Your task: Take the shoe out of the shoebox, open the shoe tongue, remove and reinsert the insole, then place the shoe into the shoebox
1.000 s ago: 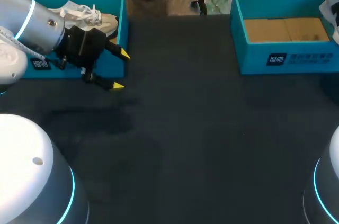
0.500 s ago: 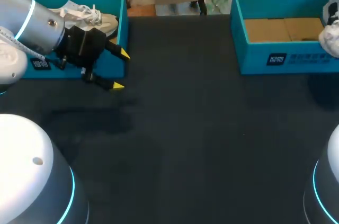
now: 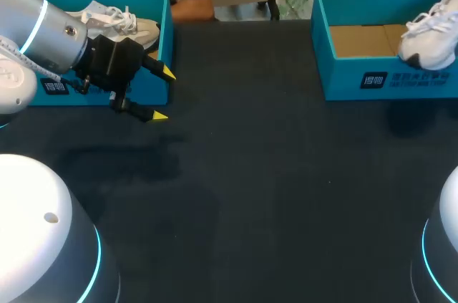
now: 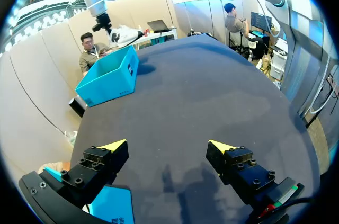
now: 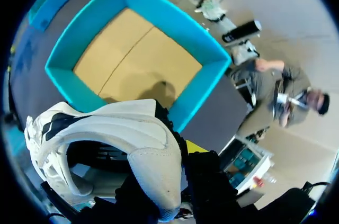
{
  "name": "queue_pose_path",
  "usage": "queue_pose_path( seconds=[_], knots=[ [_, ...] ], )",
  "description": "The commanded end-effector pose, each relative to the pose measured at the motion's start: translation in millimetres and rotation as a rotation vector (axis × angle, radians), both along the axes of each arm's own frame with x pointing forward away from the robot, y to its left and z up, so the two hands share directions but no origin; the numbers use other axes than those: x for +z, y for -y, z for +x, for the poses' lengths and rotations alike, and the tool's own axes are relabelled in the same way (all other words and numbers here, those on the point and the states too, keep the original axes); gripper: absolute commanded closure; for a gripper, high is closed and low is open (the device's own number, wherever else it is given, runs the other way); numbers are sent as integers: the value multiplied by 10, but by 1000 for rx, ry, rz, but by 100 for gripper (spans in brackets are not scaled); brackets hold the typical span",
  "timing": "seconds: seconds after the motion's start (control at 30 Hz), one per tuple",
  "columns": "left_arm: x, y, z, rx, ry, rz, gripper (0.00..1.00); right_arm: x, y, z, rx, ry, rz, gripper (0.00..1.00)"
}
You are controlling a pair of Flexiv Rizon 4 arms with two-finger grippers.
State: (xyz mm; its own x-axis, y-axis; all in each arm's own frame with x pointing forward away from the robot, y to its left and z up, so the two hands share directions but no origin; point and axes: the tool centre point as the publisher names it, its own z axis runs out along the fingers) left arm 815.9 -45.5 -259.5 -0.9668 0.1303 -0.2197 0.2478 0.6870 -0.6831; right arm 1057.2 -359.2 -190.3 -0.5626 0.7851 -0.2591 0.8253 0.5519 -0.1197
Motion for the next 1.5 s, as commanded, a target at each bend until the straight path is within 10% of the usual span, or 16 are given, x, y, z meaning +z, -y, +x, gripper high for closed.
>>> queue_pose_path(
  seconds=[0.03,0.27,1.5],
  knots=[
    [3,2,-11,1,2,2,0,60,-10,-147,-487,86,-28,100],
    [3,2,-11,1,2,2,0,5,-7,-313,-773,117,9,100],
    [3,2,-11,1,2,2,0,-306,-32,-115,-769,161,0,100]
  ],
)
